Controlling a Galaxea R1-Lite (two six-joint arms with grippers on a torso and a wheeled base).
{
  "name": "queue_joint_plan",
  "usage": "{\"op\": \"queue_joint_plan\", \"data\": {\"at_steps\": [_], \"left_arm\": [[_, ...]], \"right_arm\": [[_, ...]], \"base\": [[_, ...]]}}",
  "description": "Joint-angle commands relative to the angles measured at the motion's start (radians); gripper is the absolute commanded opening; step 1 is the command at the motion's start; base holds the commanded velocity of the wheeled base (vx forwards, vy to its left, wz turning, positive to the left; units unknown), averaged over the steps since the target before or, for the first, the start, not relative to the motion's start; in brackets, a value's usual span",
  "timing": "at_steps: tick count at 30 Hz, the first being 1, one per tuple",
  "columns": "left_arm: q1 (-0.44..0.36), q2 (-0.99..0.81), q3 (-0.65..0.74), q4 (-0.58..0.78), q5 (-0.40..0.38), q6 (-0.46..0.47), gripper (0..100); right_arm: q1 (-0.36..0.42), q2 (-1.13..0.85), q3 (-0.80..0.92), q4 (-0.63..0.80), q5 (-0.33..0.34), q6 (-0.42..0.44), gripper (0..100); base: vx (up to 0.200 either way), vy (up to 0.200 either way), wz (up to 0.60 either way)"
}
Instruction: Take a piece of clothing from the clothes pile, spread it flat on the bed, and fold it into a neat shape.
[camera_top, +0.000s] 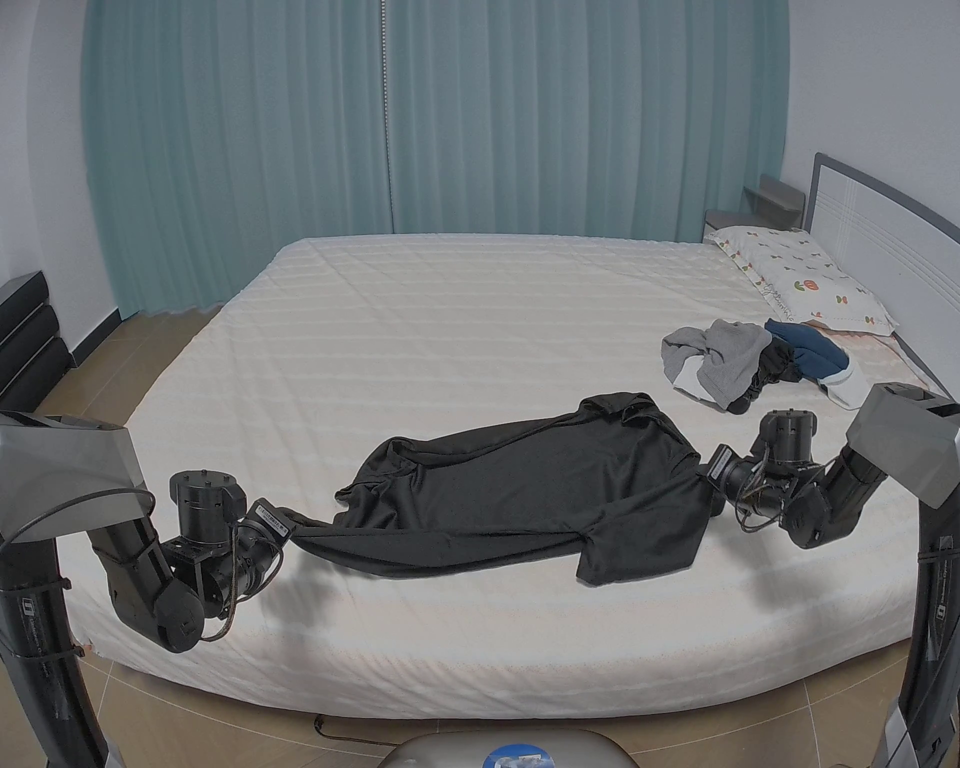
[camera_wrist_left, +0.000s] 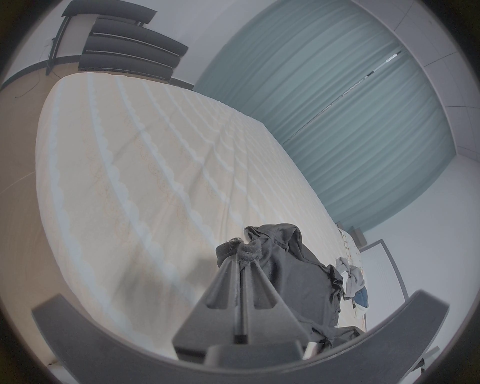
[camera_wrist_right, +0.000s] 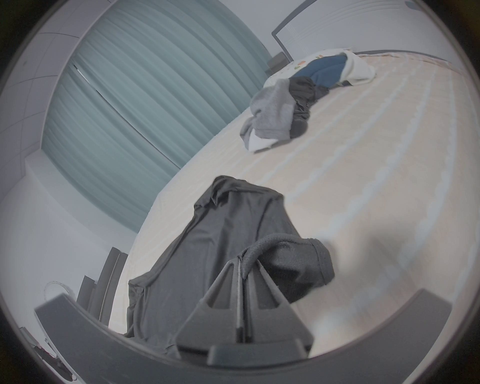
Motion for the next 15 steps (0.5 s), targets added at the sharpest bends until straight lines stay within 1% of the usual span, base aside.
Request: {"op": "queue_joint_plan", "data": {"at_steps": [1, 4, 6, 9, 15], "left_arm": [[0.012, 0.067, -0.004, -0.051, 0.016, -0.018, 0], [0.012, 0.074, -0.004, -0.057, 0.016, -0.018, 0], [0.012, 0.082, -0.007, -0.058, 0.016, -0.018, 0], [0.013, 0.091, -0.012, -0.058, 0.016, -0.018, 0], [0.013, 0.099, -0.012, -0.058, 0.016, -0.018, 0]], "right_arm": [[0.021, 0.104, -0.205, 0.101, -0.001, -0.032, 0], [0.024, 0.130, -0.228, 0.100, -0.004, -0.056, 0], [0.036, 0.179, -0.274, 0.092, -0.024, -0.084, 0], [0.042, 0.219, -0.325, 0.090, -0.051, -0.087, 0], [0.045, 0.253, -0.379, 0.090, -0.053, -0.088, 0]], "base": [[0.000, 0.000, 0.00], [0.000, 0.000, 0.00], [0.000, 0.000, 0.00], [0.000, 0.000, 0.00], [0.000, 0.000, 0.00]]}}
